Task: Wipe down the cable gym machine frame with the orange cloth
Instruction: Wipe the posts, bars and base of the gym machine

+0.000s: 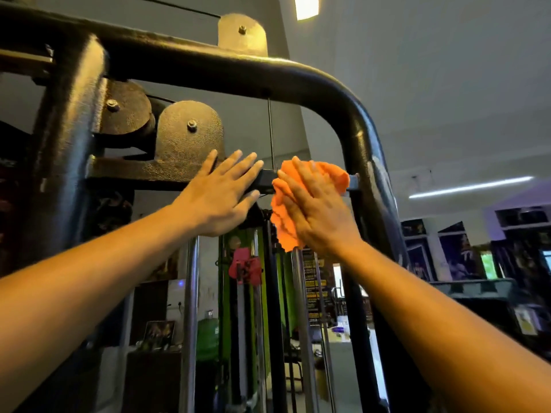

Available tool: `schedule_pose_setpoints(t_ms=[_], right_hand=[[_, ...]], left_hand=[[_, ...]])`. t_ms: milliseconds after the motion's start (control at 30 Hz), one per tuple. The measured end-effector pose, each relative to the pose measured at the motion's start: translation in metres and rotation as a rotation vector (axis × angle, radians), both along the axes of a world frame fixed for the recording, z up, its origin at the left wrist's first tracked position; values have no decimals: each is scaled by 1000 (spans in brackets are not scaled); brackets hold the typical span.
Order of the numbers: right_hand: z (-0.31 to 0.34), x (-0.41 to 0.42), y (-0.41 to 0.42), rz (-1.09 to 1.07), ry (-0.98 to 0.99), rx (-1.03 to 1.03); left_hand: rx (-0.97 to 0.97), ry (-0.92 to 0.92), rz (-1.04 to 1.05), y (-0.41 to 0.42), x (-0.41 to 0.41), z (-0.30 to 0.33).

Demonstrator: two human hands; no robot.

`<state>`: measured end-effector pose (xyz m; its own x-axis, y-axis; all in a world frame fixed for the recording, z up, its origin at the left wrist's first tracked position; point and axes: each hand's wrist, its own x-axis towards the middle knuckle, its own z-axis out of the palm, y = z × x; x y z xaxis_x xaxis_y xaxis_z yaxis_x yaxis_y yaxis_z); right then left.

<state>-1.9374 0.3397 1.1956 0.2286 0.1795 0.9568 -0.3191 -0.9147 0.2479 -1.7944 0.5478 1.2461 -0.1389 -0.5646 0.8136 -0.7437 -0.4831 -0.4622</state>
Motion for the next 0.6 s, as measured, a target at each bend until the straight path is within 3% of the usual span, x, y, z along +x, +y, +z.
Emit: schedule_pose_setpoints(t_ms=[133,267,467,600], right_hand=[[9,-28,-30,25,-51,137],[9,-10,-8,122,-123,228],[12,-29,-42,4,-2,-62],[19,-53,-67,14,-51,51]], left_hand=[[0,-7,-7,-7,0,0],[-17,-11,0,-16,-3,3],[-72,-6,-11,-47,-26,-5],[-77,16,-31,-56,-32,-5]])
